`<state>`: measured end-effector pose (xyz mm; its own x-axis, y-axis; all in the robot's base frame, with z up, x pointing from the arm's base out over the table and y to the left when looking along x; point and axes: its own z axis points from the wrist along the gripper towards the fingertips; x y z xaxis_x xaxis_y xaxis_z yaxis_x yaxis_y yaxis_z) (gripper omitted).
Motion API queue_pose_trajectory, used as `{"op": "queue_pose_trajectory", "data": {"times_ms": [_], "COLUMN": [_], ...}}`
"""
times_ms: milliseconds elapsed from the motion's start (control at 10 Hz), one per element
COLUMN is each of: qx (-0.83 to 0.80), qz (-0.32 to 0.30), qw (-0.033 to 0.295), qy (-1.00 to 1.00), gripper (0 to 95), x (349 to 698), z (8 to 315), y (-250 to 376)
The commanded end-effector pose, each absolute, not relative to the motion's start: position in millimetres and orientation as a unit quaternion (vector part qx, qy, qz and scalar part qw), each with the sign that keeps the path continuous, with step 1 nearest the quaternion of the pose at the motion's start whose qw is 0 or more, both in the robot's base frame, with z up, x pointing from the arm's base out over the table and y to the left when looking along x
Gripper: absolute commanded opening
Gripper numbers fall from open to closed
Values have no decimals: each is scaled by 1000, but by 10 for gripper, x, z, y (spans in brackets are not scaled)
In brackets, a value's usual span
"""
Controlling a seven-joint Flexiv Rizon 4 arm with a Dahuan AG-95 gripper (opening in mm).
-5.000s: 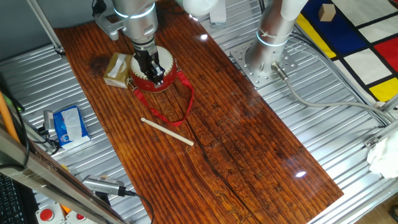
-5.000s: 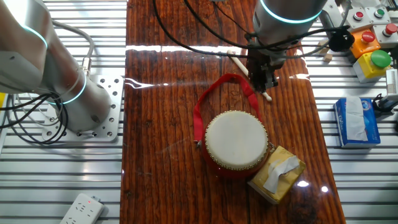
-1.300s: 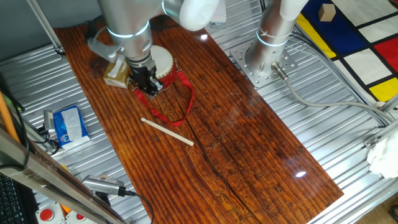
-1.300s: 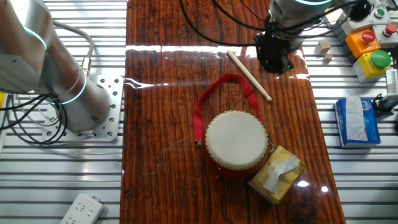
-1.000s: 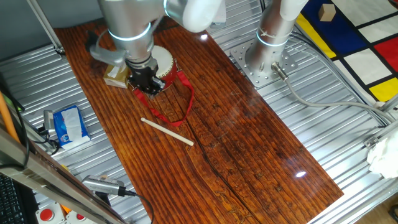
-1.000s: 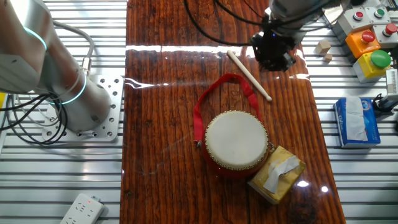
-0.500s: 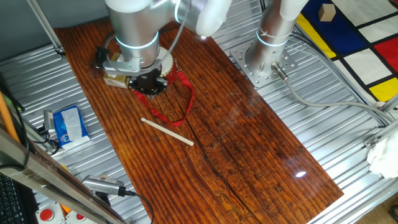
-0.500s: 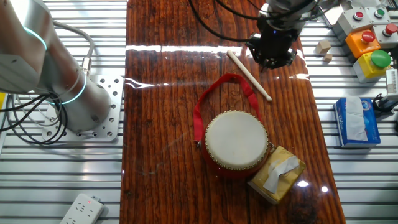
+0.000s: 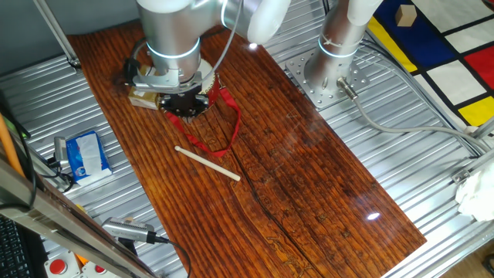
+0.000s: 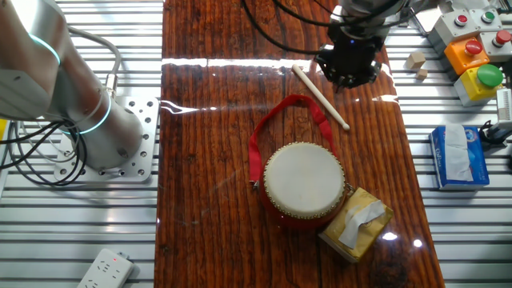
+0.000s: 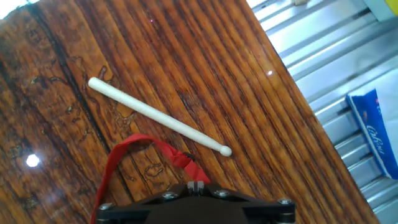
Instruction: Play the drum
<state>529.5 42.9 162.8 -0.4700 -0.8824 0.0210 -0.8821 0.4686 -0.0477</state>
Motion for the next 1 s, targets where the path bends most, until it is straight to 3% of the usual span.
{"op": "queue_pose_trajectory", "data": {"times_ms": [100,700,900,1000], "qx": [-173,101,16,-176], "qz": [-3,113,87,30], "qw": [-1,-26,-21,-6], "qy": [985,988,996,984], "gripper": [0,0,0,0], "x": [5293,5293,5293,5293], "z": [1628,1628,1628,1628], "y": [429,429,429,429]}}
